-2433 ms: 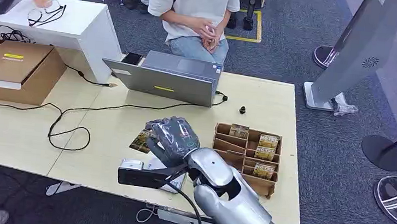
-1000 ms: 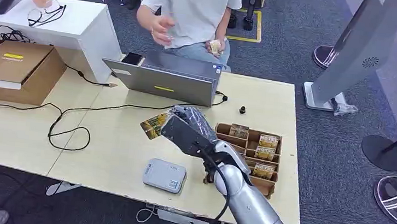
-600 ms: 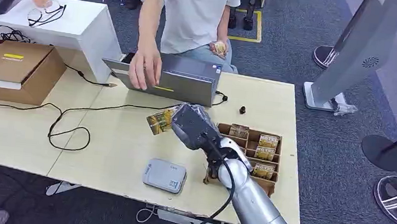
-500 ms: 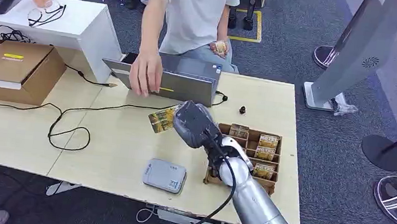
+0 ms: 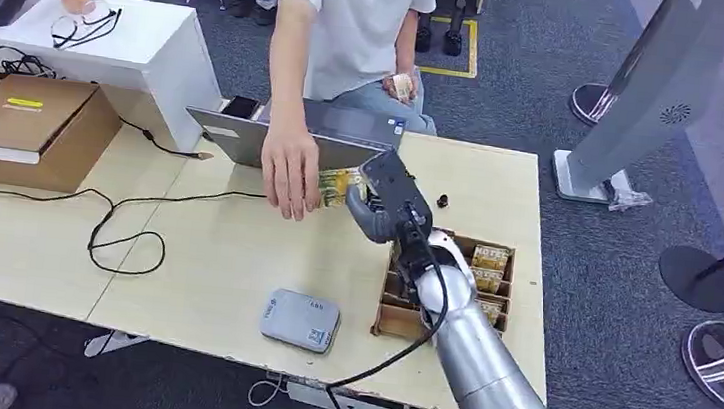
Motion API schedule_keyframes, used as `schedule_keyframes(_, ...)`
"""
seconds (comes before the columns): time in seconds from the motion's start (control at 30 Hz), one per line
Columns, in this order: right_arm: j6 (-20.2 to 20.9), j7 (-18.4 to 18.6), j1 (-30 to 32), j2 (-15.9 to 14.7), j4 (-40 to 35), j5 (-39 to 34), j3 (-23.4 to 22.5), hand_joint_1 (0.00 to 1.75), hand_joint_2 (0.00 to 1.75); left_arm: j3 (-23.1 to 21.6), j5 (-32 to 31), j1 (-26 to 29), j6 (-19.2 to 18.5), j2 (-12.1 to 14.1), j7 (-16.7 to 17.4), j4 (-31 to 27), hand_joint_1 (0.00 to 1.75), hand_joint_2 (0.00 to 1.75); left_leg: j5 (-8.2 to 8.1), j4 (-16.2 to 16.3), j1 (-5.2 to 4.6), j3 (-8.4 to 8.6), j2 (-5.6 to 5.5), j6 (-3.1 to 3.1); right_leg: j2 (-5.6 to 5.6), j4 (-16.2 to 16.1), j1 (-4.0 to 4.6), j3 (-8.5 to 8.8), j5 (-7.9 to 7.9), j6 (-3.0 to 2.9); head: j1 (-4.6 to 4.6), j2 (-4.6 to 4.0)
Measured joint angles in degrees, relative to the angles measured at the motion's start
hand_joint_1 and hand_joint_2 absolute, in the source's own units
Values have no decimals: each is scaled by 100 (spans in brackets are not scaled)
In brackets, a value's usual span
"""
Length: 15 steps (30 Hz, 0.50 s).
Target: Pass the card to the sensor for recognition and then transmit it.
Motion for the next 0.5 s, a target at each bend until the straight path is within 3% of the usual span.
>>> schedule_keyframes(0.5, -112, -105, -275, 90, 524, -94, -197, 175, 175, -120, 166, 4, 85, -2, 11, 2, 0, 0, 0, 0, 0, -1, -1, 0, -1, 0, 0, 0, 0, 0, 0, 0)
